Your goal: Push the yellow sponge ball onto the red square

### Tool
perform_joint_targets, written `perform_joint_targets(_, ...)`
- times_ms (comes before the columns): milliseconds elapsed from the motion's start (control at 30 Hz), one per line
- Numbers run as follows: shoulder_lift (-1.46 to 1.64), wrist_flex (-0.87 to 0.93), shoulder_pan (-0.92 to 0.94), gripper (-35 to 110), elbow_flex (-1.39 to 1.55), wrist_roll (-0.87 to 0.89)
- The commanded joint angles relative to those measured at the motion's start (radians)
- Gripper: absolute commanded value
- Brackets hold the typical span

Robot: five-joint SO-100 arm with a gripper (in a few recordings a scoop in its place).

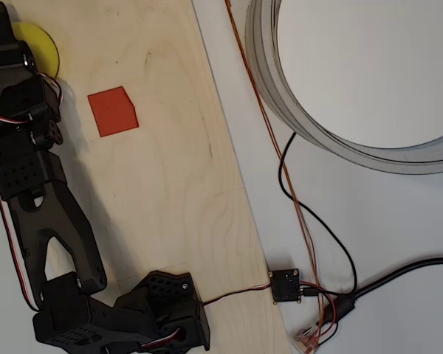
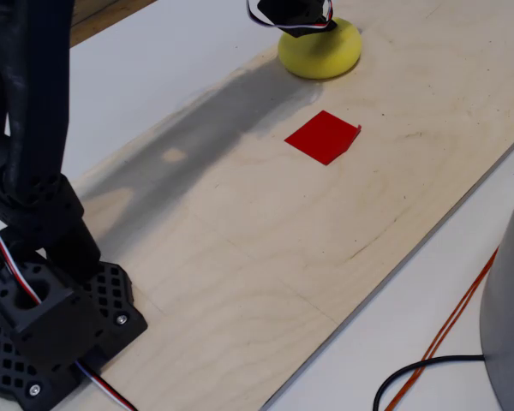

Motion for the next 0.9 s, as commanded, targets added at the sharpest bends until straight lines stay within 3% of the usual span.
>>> perform_joint_targets(0, 0.005, 0.066, 0.0, 24, -0.032, 0.067)
perform_joint_targets(333, 0.026, 0.219, -0.006, 24, 0.005, 0.202)
perform_joint_targets(867, 0.23, 0.178, -0.037, 24, 0.342, 0.253)
